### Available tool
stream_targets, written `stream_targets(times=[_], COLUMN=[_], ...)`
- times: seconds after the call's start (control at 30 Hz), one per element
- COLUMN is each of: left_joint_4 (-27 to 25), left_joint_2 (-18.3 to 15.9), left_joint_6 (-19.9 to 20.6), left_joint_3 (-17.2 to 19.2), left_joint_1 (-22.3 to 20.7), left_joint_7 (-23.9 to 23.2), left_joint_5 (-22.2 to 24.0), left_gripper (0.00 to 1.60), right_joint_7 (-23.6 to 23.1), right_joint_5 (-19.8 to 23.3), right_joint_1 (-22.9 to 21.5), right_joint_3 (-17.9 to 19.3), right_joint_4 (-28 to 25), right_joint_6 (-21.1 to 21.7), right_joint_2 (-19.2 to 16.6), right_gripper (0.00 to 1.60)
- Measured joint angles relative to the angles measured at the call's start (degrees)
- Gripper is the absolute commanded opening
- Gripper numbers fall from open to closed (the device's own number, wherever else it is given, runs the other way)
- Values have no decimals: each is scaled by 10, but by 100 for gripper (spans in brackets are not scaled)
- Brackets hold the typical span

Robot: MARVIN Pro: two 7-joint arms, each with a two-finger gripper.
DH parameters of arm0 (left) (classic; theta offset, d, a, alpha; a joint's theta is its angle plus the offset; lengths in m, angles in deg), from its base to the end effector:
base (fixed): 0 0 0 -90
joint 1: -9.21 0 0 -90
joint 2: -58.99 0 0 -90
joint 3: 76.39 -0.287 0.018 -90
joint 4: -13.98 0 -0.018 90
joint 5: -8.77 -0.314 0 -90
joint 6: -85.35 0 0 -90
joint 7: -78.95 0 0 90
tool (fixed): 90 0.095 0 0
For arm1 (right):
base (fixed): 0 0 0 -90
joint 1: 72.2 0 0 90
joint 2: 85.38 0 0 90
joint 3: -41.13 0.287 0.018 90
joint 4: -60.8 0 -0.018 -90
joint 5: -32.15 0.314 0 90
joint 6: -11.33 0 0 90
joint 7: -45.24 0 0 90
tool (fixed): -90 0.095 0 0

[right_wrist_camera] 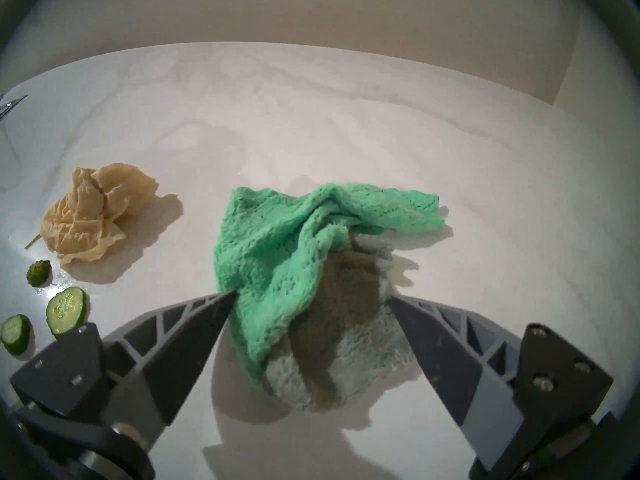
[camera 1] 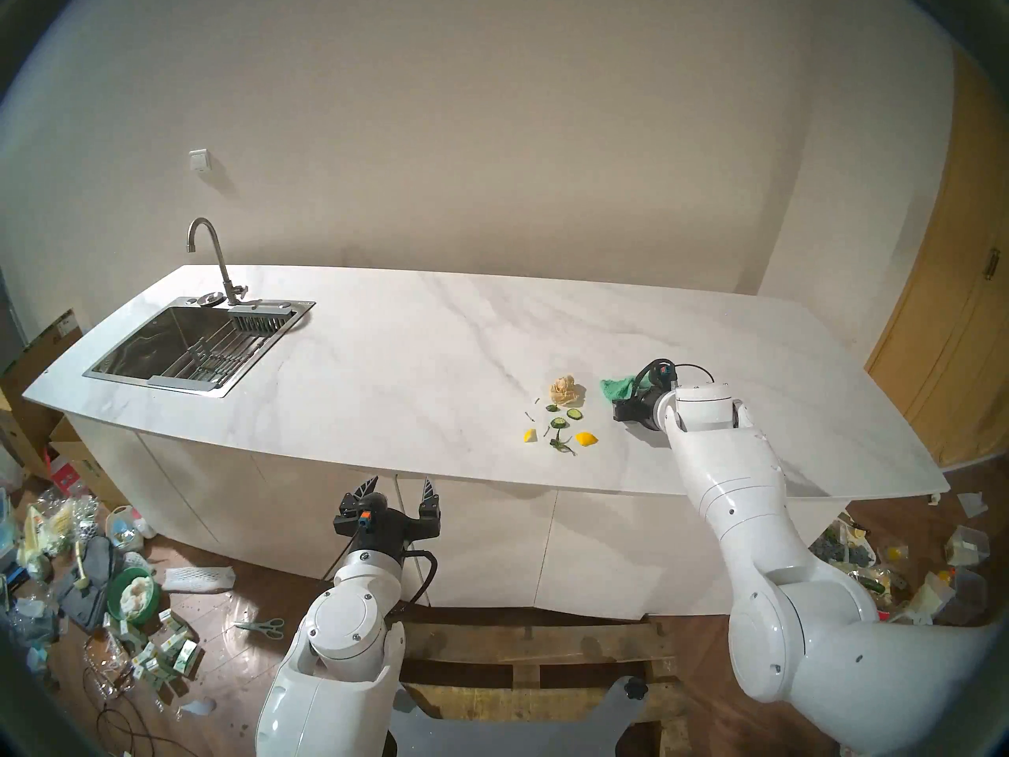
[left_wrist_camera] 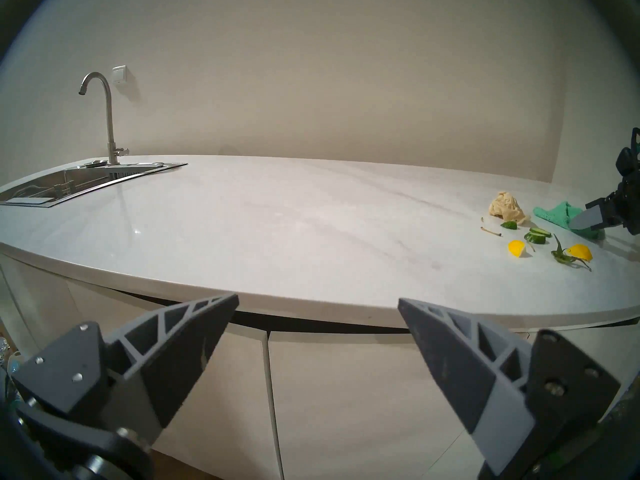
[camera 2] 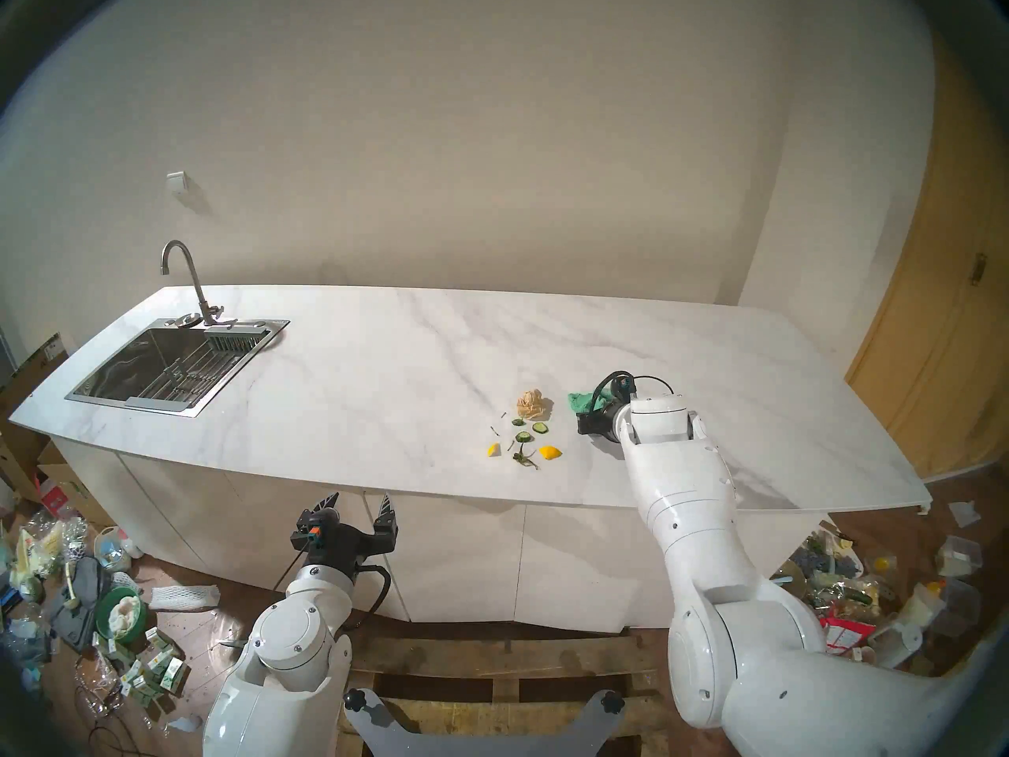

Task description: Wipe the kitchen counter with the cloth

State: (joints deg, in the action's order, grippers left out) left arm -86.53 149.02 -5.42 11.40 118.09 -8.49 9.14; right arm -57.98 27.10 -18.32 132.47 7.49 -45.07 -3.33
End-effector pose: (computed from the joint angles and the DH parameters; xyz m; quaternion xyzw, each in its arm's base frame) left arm 0.3261 -0.0122 -0.3534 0.7525 0.0078 0.6585 0.0021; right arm 0.5719 -0.0696 -0.2925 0.8857 0.0530 0.4613 0.0036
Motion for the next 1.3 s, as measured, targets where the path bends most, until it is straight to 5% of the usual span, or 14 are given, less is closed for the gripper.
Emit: stream_targets(times=[0.1, 0.13, 0.73, 0.93, 1.3], left_joint_4=[0, 0, -4, -7, -9], left_joint_2=[0, 0, 0, -1, -1], left_joint_6=[0, 0, 0, 0, 0], left_joint_3=[0, 0, -1, -2, -2], left_joint_1=[0, 0, 0, 1, 2], left_joint_7=[0, 0, 0, 0, 0], left_joint_5=[0, 0, 0, 0, 1], left_gripper=[160, 160, 160, 160, 160], right_joint_7=[-2, -2, -53, -111, -171], right_joint_5=[0, 0, -55, -75, -77], right_joint_1=[-17, -21, -132, -131, -92], right_joint_3=[-2, -3, -88, -120, -127], right_joint_4=[25, 29, 188, 174, 97], right_joint_6=[2, 2, -64, -96, -123], right_joint_2=[0, 0, -27, -53, -88], right_gripper=[65, 0, 0, 0, 0])
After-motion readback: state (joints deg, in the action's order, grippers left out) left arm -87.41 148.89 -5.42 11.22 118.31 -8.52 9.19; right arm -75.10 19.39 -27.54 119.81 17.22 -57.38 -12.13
